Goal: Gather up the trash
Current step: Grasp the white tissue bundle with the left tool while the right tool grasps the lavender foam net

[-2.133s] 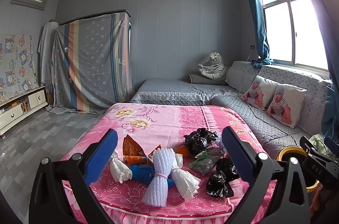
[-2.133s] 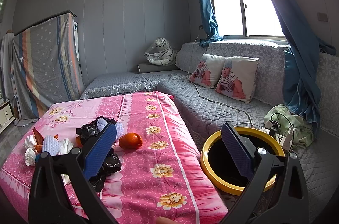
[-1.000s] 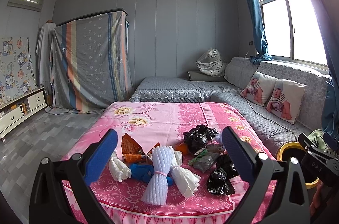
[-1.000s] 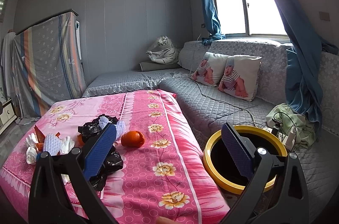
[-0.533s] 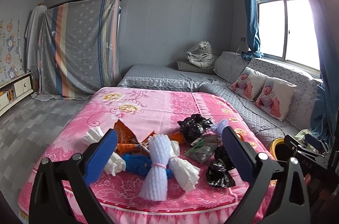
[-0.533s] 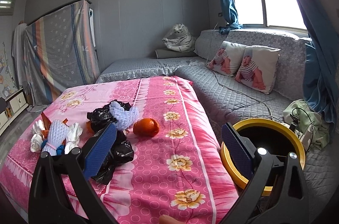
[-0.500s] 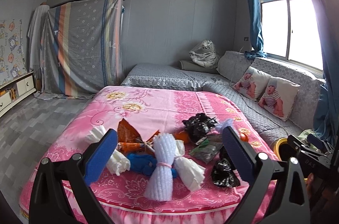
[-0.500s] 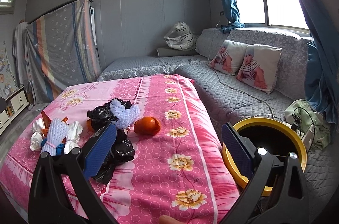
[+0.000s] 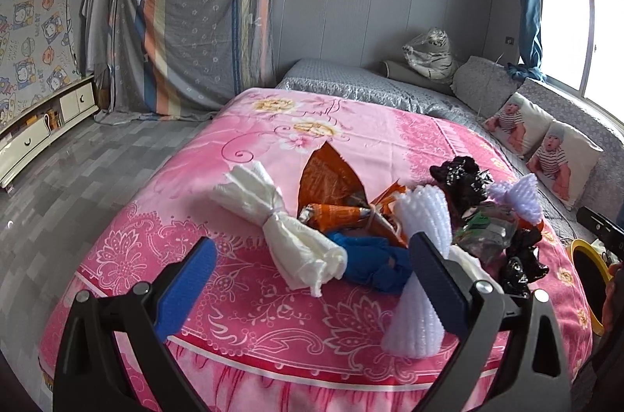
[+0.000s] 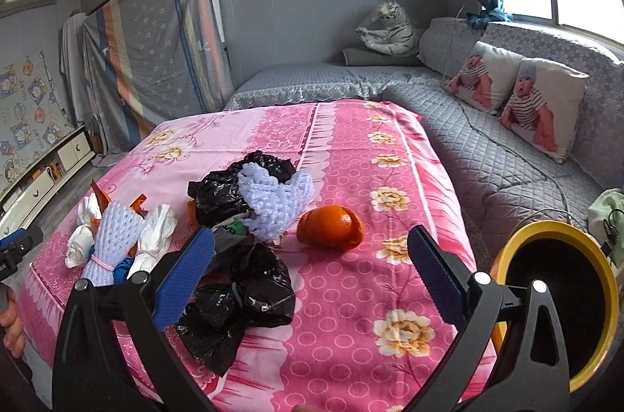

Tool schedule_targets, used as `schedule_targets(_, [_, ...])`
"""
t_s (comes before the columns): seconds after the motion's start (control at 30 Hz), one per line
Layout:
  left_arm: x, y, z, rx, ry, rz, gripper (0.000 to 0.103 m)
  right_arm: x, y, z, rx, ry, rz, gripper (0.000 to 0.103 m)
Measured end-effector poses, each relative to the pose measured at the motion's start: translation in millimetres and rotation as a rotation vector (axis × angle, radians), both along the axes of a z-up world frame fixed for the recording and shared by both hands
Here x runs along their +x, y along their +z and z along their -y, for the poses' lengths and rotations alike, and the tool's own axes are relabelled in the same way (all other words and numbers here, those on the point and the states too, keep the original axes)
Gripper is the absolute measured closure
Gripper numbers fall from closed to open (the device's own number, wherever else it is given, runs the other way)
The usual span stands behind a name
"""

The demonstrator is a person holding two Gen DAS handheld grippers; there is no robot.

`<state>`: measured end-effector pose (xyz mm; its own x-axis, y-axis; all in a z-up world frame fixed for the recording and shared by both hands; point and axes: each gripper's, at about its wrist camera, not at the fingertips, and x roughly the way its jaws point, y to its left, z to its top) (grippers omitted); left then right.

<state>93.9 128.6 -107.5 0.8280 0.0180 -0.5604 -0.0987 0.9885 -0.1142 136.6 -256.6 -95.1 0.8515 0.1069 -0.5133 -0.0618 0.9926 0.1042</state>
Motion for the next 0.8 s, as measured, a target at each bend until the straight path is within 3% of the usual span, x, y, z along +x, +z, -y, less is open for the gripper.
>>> schedule_targets(0.13, [17, -13, -17, -0.061, 0.008, -0.058, 0.008, 26, -3, -13, -0.018, 0.042, -0.010, 0.008])
schedule_targets(0.37, [44, -21, -34, -0.117, 0.064, -0.099, 0.008, 73, -13, -27, -0.034, 0.104, -0.108, 0.008])
schedule_targets(0.57, [76, -27, -42, -0.123, 0.111, -0.152, 0.008, 99, -20, -38, -0.085, 0.118, -0.160, 0.008])
schedule_targets(0.8, [111, -43, -63, -0.193, 0.180, -0.216, 0.008, 129, -32, -42, -0.080, 0.120, -0.214, 0.010])
